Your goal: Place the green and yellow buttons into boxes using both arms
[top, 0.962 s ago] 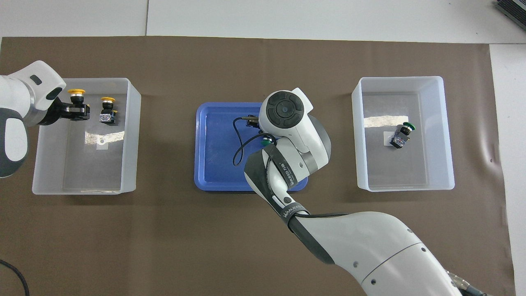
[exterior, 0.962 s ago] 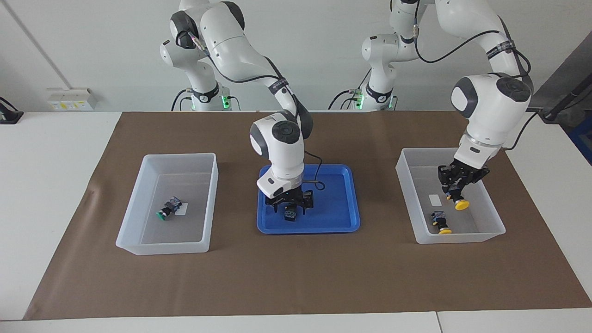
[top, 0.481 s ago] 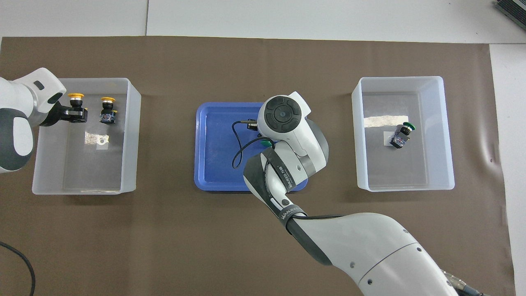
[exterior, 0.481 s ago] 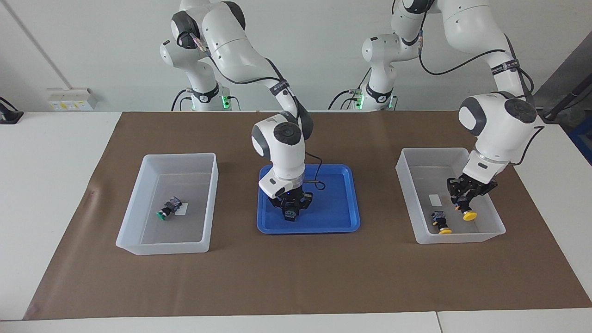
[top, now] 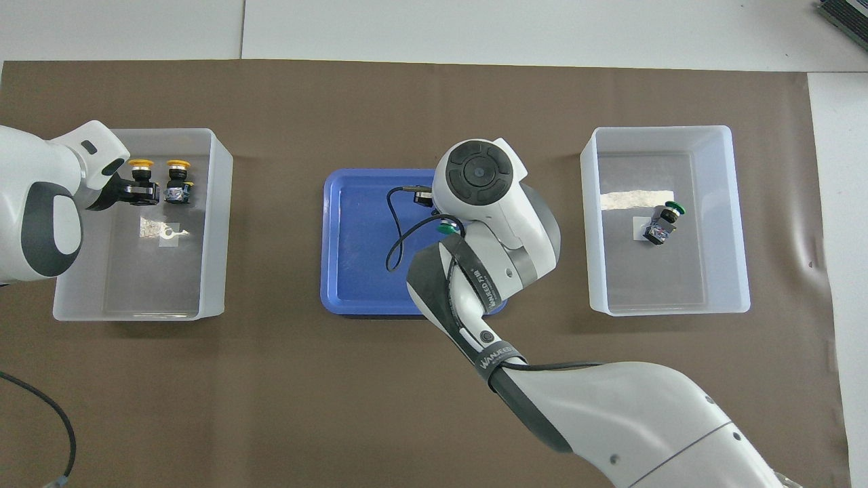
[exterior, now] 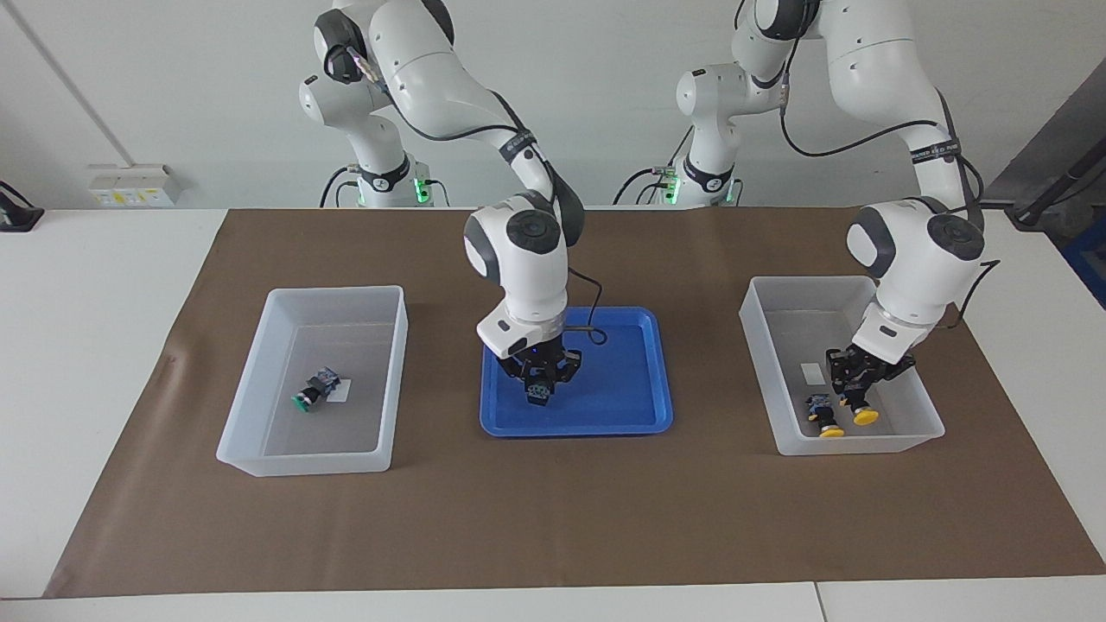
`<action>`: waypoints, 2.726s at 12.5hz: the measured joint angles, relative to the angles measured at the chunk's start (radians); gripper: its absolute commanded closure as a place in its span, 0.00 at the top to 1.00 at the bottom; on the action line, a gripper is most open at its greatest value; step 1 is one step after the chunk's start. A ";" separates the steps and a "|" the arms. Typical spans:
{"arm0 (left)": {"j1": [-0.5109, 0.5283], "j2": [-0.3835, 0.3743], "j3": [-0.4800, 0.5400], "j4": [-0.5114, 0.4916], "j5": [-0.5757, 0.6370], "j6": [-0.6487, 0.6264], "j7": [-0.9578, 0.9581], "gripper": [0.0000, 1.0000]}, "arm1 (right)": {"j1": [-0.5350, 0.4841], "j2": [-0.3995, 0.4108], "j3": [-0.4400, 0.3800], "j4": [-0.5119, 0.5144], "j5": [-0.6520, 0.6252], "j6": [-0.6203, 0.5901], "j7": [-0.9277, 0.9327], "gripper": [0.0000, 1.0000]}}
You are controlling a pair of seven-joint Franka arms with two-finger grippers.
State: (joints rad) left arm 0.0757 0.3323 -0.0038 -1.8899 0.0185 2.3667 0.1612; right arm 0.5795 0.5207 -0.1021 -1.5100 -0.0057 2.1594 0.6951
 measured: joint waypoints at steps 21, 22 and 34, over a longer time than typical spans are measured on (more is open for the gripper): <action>-0.084 -0.237 -0.021 0.019 0.000 -0.192 0.001 1.00 | -0.439 -0.288 0.001 -0.506 0.029 0.256 -0.595 1.00; -0.096 -0.266 -0.021 0.019 -0.001 -0.212 0.001 1.00 | -0.437 -0.309 0.003 -0.501 0.031 0.249 -0.579 1.00; -0.111 -0.359 -0.009 0.275 -0.034 -0.662 -0.004 1.00 | -0.515 -0.584 -0.008 -0.266 0.026 -0.429 -0.552 1.00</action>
State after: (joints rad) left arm -0.0348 -0.0271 -0.0127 -1.6151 -0.0152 1.7043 0.1573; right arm 0.0642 -0.0630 -0.1104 -1.7759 0.0205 1.7300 0.1432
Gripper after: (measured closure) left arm 0.000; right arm 0.000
